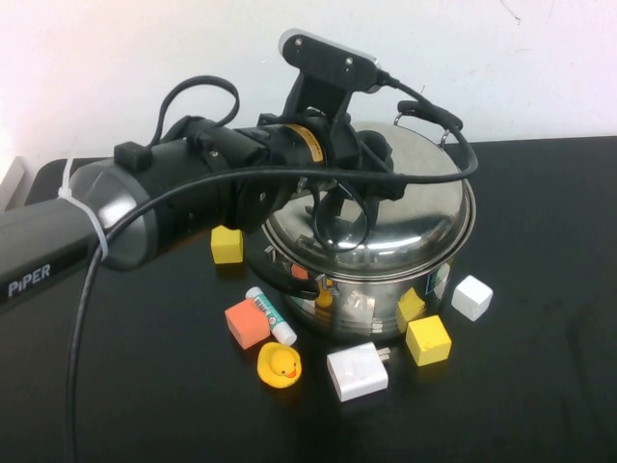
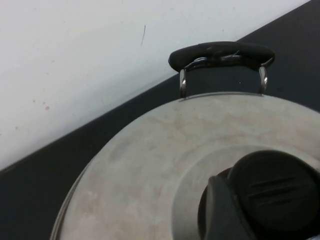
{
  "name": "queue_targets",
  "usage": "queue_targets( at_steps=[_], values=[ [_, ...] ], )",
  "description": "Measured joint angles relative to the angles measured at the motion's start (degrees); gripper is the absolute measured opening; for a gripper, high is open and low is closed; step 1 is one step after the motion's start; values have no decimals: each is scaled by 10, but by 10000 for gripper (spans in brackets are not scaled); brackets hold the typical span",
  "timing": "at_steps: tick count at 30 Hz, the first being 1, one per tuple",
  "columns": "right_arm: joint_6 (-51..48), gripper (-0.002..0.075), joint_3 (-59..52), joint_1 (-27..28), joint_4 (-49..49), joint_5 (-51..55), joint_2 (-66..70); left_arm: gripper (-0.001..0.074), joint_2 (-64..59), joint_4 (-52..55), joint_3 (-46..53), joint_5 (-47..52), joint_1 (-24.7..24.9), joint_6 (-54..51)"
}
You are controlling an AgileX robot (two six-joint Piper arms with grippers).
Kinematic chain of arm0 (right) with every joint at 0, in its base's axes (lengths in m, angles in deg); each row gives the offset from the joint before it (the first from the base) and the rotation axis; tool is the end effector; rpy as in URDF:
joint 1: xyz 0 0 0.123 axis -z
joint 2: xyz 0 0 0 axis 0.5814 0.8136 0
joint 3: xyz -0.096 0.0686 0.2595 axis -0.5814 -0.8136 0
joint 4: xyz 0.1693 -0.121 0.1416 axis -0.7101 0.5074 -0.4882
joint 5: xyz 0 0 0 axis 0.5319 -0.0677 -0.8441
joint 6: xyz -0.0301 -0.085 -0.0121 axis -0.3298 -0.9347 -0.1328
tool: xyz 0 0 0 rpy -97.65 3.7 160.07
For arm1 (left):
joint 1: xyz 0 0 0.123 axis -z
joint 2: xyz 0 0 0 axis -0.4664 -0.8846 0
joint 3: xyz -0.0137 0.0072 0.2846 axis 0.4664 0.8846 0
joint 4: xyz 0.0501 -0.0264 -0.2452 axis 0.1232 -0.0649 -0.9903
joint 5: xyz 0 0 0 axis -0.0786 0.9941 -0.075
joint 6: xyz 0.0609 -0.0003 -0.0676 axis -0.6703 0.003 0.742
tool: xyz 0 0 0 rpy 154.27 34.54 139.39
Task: Cover the pot
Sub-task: Place the pot lid on the pot
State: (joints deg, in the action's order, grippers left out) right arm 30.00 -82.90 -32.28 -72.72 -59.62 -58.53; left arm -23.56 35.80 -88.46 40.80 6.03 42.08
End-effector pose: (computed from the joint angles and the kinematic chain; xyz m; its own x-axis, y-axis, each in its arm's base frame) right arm 0.0526 -0.0045 0.1767 -0.2657 0.0104 -0.9640 0.0706 0.9975 -0.0087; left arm 0.3571 -0.2387 0.3021 -0.3231 0.2121 -0.9223 0.5513 0.8343 -0.0013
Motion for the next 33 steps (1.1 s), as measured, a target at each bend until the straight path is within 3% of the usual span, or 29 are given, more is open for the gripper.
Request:
queue_targets(
  at_steps=[13,33],
  values=[
    [0,-2,0,0,0,0,0,334,-4,-1,-28,42,0,0],
    [0,-2,0,0,0,0,0,334,-39,-1,-35,-3,0,11]
  ],
)
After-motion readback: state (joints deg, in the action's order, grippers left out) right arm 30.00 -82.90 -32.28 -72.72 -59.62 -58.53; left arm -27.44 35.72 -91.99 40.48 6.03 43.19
